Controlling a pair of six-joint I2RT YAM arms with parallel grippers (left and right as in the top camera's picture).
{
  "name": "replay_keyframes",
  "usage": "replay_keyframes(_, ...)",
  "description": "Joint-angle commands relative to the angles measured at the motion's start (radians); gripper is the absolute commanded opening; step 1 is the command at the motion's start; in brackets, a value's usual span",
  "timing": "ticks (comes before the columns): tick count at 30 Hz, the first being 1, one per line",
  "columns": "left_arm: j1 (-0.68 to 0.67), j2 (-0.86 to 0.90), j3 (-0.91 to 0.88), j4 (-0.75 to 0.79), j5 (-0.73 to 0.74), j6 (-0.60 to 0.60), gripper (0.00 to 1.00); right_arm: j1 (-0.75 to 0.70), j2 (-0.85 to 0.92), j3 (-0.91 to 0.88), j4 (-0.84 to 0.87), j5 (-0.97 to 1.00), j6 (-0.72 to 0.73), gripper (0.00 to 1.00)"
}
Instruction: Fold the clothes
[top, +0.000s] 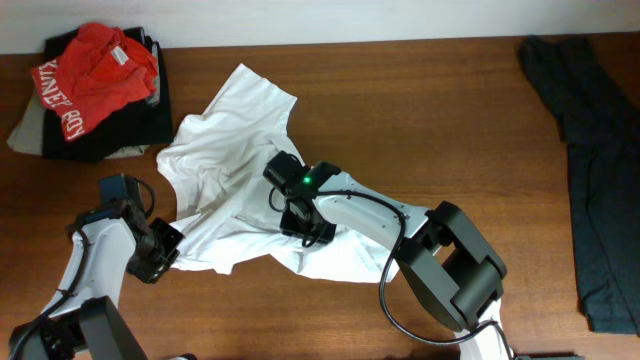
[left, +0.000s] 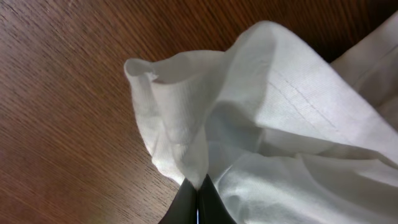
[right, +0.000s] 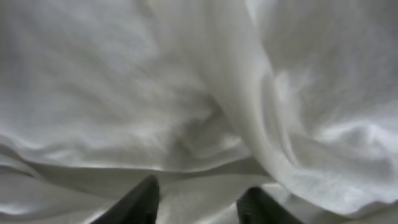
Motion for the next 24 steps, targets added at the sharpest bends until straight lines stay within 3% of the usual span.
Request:
replay_keyframes(1,0.005,0.006,-0.004,-0.002,-0.004,-0.002,0.01,0.003,-0.015,-0.007,0.003,0.041,0.01,0.33)
replay_keyframes(3,0.005,0.006,-0.004,-0.002,-0.004,-0.002,0.01,0.003,-0.015,-0.007,0.002,0.041,0.01,0.3)
replay_keyframes(7,0.005,0.006,-0.003,0.003,-0.004,-0.002,0.01,0.003,-0.015,-0.006,-0.001,0.071,0.009,0.04)
replay_keyframes(16,0.005,-0.075,0.039,-0.021,-0.003,-0.002,0.01,-0.047,-0.054,0.051,-0.104,0.152,0.001,0.04)
replay_keyframes(24,0.005,-0.317,0.21,-0.063,0.0,0.059,0.01,-0.154,-0.216,0.24,-0.253,0.206,-0.186,0.04)
